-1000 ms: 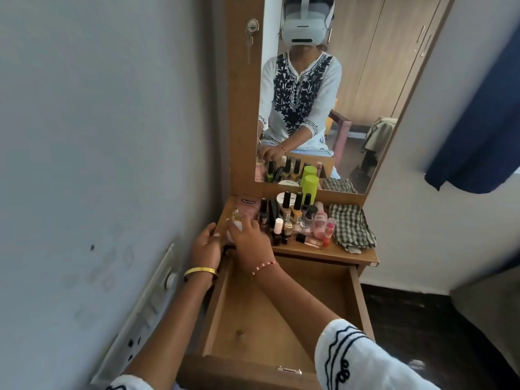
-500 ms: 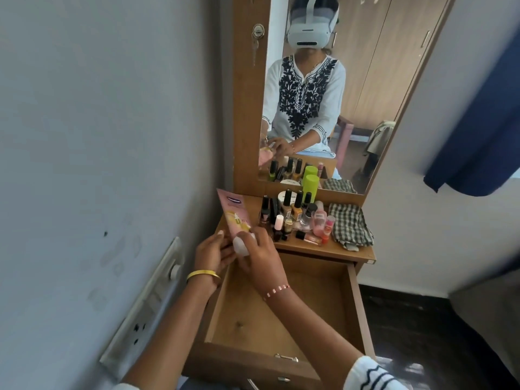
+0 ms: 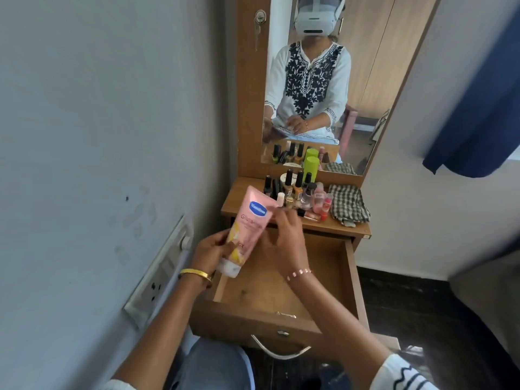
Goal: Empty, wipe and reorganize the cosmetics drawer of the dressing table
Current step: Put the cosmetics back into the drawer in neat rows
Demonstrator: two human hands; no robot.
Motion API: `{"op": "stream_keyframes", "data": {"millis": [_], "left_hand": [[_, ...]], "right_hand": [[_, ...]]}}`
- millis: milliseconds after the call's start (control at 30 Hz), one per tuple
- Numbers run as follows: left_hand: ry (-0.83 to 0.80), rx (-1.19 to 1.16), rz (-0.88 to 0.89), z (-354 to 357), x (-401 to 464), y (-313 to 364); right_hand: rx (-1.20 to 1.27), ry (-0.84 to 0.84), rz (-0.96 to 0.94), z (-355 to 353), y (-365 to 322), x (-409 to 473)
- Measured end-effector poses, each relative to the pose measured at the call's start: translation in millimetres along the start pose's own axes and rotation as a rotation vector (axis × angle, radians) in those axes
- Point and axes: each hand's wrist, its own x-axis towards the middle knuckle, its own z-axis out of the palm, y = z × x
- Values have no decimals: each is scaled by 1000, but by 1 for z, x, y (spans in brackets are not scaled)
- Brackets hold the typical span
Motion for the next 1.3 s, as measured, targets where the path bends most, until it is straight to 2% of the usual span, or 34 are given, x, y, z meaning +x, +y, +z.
{"op": "stream_keyframes", "data": {"millis": [133, 233, 300, 500, 633, 767, 867, 967, 1100, 1300], "left_hand": [[-167, 178, -5, -3, -12, -1], [-236, 346, 20, 5, -19, 0], [-245, 431, 41, 10, -18, -3], [-141, 638, 71, 26, -12, -29], [-143, 752, 71, 30, -13, -39], [-185, 865, 29, 34, -11, -43], [-195, 909, -15, 38, -11, -45], [-175, 967, -6, 39, -12, -45], [-151, 1133, 40, 39, -15, -49], [-116, 1107, 43, 38, -16, -50]], "right_hand": [[-64, -132, 188, -19, 4, 8], [109, -210, 340, -27, 15, -1], [256, -203, 478, -31, 26, -8], [337, -121, 786, -27, 73, -36], [441, -168, 1002, -13, 92, -52], [440, -278, 1088, -5, 96, -52], [380, -421, 1094, -5, 95, -54], [359, -428, 1046, -3, 94, -55], [116, -452, 868, 3, 94, -57], [-72, -581, 706, 8, 98, -57]]}}
